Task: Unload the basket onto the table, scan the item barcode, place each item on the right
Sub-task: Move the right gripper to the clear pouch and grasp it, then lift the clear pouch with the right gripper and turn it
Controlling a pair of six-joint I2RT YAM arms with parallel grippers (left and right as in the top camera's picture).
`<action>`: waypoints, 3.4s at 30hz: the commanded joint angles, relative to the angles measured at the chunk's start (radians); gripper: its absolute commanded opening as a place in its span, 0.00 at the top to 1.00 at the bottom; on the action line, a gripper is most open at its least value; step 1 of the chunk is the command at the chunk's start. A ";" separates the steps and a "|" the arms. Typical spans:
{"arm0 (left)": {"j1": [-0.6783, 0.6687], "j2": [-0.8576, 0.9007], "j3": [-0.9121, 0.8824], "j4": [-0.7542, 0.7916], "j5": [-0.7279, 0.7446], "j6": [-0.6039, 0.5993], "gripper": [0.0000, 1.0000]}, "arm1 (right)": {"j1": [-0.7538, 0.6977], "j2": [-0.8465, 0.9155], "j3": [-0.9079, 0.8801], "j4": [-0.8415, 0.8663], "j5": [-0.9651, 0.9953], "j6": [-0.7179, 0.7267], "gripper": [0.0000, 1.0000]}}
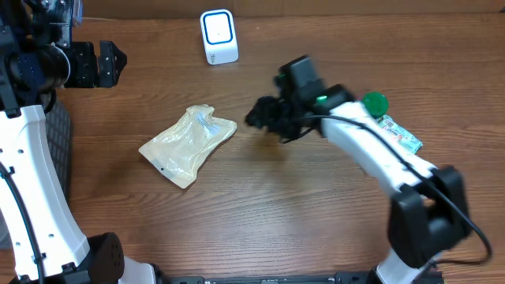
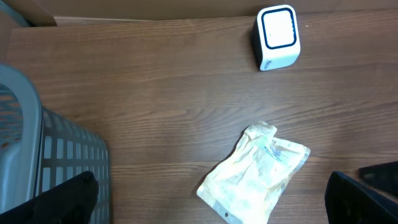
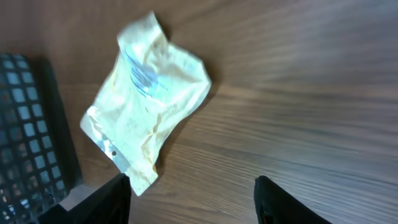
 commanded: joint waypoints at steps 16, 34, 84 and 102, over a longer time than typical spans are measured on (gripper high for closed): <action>0.004 -0.003 0.000 0.002 0.011 0.014 0.00 | 0.262 0.268 -0.010 0.378 0.013 0.178 0.30; 0.004 -0.003 0.000 0.002 0.011 0.014 0.01 | 0.325 0.474 -0.010 0.642 0.219 0.254 0.27; 0.004 -0.003 0.000 0.002 0.011 0.014 0.00 | 0.196 0.148 0.238 -0.668 1.145 -0.149 0.96; 0.004 -0.003 0.000 0.002 0.011 0.014 0.00 | 0.536 0.246 0.251 -0.492 0.903 -0.358 0.20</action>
